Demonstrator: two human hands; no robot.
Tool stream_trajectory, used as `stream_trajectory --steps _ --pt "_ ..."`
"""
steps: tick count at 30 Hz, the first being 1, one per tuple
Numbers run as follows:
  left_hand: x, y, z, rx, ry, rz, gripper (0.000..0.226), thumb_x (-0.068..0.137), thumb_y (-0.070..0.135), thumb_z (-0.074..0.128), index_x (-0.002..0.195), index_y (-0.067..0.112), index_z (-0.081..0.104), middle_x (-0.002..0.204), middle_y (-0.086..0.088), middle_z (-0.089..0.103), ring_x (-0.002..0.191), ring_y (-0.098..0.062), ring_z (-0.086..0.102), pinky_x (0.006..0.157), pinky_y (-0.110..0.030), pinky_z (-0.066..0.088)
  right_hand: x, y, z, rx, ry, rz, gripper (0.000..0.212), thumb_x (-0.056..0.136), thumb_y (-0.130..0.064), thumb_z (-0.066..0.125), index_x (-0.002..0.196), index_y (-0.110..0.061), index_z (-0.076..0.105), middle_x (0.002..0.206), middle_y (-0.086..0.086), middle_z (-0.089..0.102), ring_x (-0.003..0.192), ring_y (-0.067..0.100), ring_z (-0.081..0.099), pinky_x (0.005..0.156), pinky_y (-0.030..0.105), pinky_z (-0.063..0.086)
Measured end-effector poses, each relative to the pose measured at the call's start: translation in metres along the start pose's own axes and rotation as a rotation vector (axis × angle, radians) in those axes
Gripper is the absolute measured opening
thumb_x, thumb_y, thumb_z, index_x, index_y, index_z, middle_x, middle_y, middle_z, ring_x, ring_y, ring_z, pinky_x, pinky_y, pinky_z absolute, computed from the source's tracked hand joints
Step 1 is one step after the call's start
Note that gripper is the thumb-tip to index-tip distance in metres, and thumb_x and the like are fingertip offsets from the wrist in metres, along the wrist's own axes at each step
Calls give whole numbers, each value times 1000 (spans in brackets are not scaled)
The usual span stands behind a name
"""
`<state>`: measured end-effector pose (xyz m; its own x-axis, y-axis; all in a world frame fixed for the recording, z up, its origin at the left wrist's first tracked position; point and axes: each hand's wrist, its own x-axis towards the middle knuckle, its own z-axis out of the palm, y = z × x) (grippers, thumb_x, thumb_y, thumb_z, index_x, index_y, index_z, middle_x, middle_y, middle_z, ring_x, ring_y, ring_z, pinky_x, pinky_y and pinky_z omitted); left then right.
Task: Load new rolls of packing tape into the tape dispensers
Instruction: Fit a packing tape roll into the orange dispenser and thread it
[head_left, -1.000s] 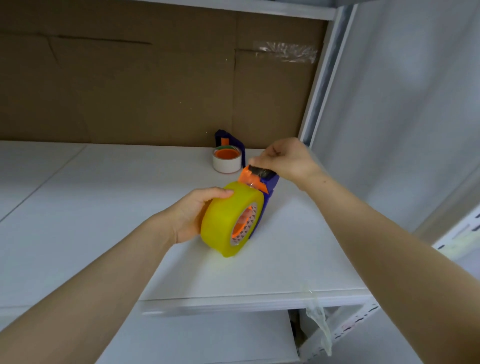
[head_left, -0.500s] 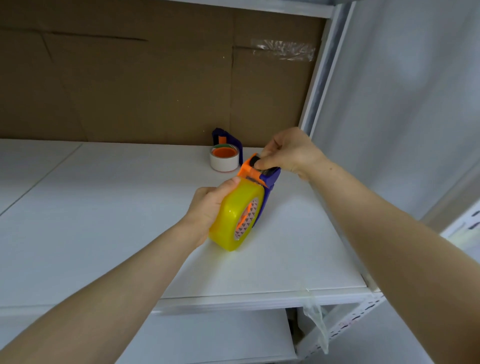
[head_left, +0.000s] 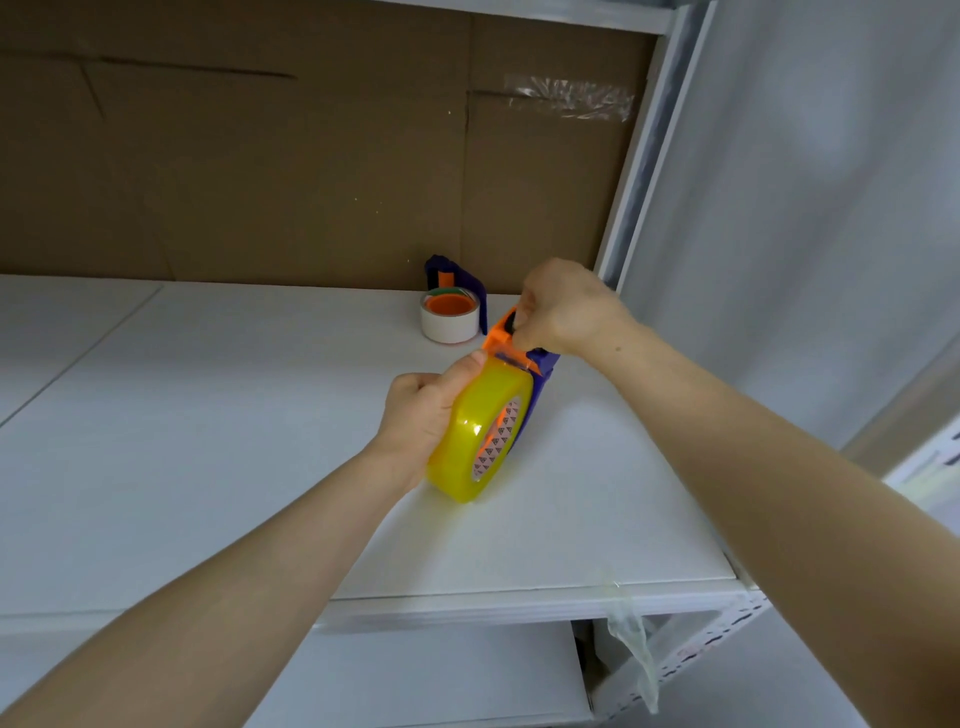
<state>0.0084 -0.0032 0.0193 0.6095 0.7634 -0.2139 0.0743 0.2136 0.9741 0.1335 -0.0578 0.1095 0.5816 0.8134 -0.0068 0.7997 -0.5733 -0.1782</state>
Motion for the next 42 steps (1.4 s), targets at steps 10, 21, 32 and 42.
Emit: stream_trajectory --steps 10,21,32,42 --pt "5 4 0 12 -8 -19 39 78 47 68 90 10 67 89 -12 72 79 -25 70 77 -37 57 -13 17 15 323 250 -109 13 84 -24 68 83 -18 56 93 1 62 87 15 56 67 27 44" --pt "10 11 9 222 -60 15 59 75 59 65 98 6 69 95 -15 72 88 -29 69 88 -47 54 -11 34 19 307 471 -165 16 86 -29 65 87 -13 63 92 5 65 84 19 59 71 37 52" --pt "7 5 -7 161 -473 10 25 68 21 75 92 15 68 87 -6 73 76 -19 69 69 -26 56 -3 45 28 520 533 -89 13 86 -23 65 81 -16 56 84 0 59 77 13 53 57 21 38" --pt "4 9 12 120 -181 99 34 77 45 69 78 12 65 70 0 72 64 -14 69 68 -27 56 8 60 13 741 605 -38 16 83 -18 70 77 -13 55 67 -4 57 70 21 59 68 36 50"
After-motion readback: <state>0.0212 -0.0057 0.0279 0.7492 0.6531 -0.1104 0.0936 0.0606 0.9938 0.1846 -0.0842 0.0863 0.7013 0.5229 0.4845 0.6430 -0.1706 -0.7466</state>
